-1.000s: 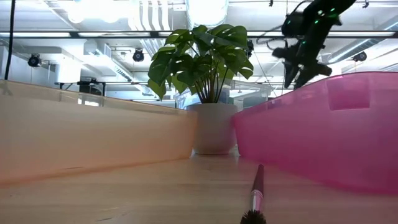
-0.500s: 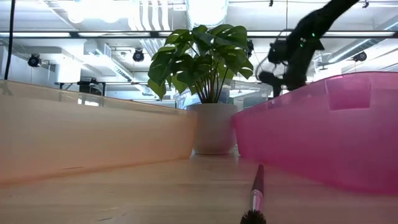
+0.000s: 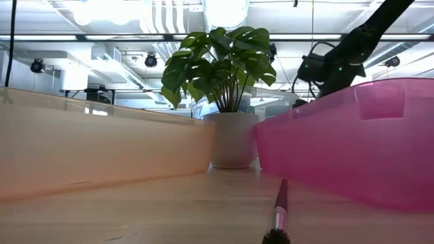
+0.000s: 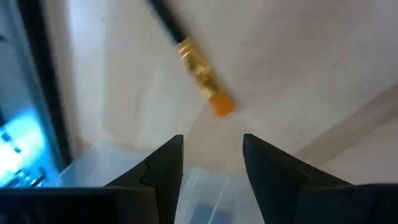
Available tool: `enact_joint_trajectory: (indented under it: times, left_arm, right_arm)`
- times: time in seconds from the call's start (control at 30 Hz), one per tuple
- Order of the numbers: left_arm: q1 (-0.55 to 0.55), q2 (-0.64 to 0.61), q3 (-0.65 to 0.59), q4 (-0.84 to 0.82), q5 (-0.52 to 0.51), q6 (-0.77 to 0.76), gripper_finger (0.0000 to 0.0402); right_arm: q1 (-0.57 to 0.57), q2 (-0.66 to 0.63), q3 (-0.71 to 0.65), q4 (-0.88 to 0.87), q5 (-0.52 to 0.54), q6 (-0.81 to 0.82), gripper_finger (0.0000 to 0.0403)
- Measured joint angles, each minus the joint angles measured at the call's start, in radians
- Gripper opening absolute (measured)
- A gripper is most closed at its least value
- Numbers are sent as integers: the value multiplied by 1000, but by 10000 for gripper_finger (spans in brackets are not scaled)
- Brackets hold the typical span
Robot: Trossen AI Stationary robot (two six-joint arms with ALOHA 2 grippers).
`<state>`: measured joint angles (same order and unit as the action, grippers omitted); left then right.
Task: Pick & Place Paint Supplies
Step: Put the black paint brush into the orange bin
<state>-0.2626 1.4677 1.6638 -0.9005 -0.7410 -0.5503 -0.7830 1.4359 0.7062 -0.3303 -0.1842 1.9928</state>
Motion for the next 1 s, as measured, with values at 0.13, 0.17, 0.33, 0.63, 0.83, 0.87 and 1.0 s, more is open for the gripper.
enact_joint_trajectory:
  times: [0.13, 0.17, 0.33, 0.63, 0.83, 0.87, 1.0]
  left_arm:
    - [0, 0, 0, 0, 0, 0, 118]
    - [0, 0, 0, 0, 0, 0, 118]
    - [1, 0, 0, -1, 0, 0, 118]
    - [1, 0, 0, -1, 0, -1, 118]
    - [1, 0, 0, -2, 0, -1, 118]
    - [1, 0, 0, -2, 0, -1, 118]
    - [1, 0, 0, -2, 0, -1, 118]
  right_arm:
    - [0, 38, 2, -4, 2, -23, 162]
    - [0, 46, 8, 0, 3, -30, 162]
    - [0, 105, 39, -2, 2, -85, 162]
    - [27, 175, 45, -4, -20, -107, 162]
    - [29, 185, 46, -4, -14, -97, 162]
    - [27, 185, 46, -4, -10, -97, 162]
    - [7, 187, 46, -4, -11, -100, 162]
